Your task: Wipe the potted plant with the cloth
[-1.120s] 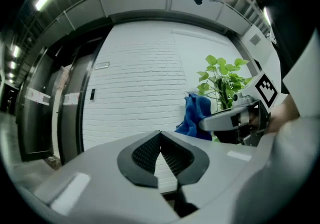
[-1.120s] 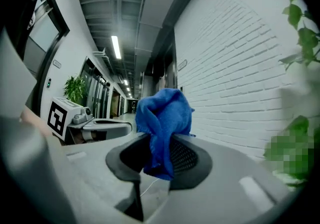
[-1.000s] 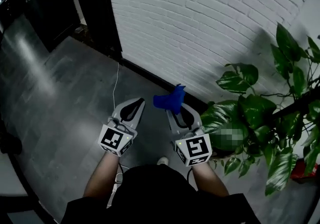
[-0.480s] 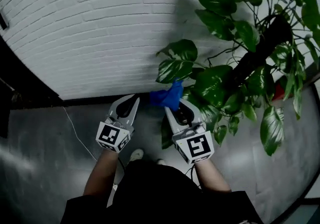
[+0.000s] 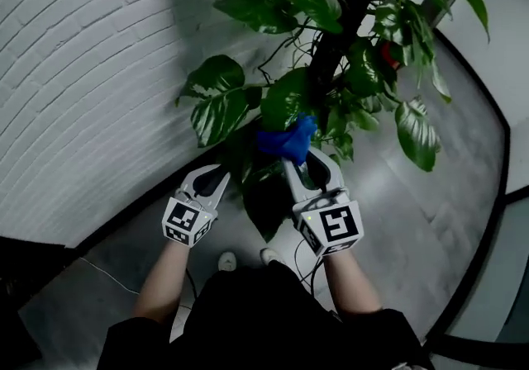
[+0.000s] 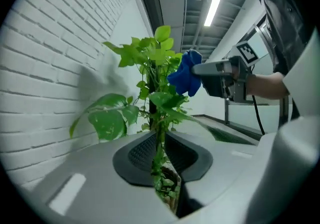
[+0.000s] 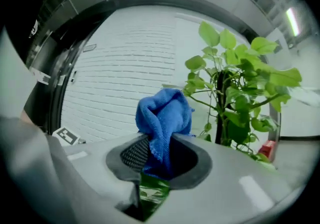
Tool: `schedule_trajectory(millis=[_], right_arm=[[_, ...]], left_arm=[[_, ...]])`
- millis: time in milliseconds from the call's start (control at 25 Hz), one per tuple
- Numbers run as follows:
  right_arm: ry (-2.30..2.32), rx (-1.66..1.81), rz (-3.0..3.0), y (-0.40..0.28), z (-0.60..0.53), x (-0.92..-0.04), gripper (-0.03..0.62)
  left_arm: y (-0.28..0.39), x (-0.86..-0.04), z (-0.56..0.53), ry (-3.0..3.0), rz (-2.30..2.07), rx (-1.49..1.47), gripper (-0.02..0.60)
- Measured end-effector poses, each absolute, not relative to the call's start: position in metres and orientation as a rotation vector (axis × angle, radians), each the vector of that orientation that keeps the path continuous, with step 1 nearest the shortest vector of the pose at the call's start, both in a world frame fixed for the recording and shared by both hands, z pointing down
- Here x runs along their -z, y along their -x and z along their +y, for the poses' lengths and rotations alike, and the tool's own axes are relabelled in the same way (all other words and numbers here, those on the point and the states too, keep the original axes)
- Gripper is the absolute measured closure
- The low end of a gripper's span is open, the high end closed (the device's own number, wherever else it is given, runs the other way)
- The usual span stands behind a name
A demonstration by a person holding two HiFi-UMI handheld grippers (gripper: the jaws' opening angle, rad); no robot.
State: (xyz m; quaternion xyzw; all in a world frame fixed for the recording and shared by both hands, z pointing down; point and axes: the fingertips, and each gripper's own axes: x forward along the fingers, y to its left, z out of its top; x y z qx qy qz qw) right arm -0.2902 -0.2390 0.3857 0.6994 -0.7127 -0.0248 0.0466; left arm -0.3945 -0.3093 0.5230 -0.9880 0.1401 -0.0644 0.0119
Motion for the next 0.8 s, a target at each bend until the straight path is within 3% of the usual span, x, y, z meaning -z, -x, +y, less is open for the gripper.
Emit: schedule_trajectory(millis=[160, 400, 800], right_arm=[[-2.272, -0.006, -2.05, 0.265, -0.24, -0.384, 0.491], [-2.298, -0.236, -1.956, 0.263, -0.267, -0.414, 0.491], [-2.113, -0.502, -1.991, 0.291, -0.282, -0.454, 0.491]], left_arm=[[0.352, -0.561, -0.297, 3.118, 0.182, 0.338, 0.441], [0.304, -0.547, -0.259, 3.103, -0.108, 0.283, 0.325], [0.302, -0.527, -0.225, 3.062, -0.322, 0.218, 0.324]])
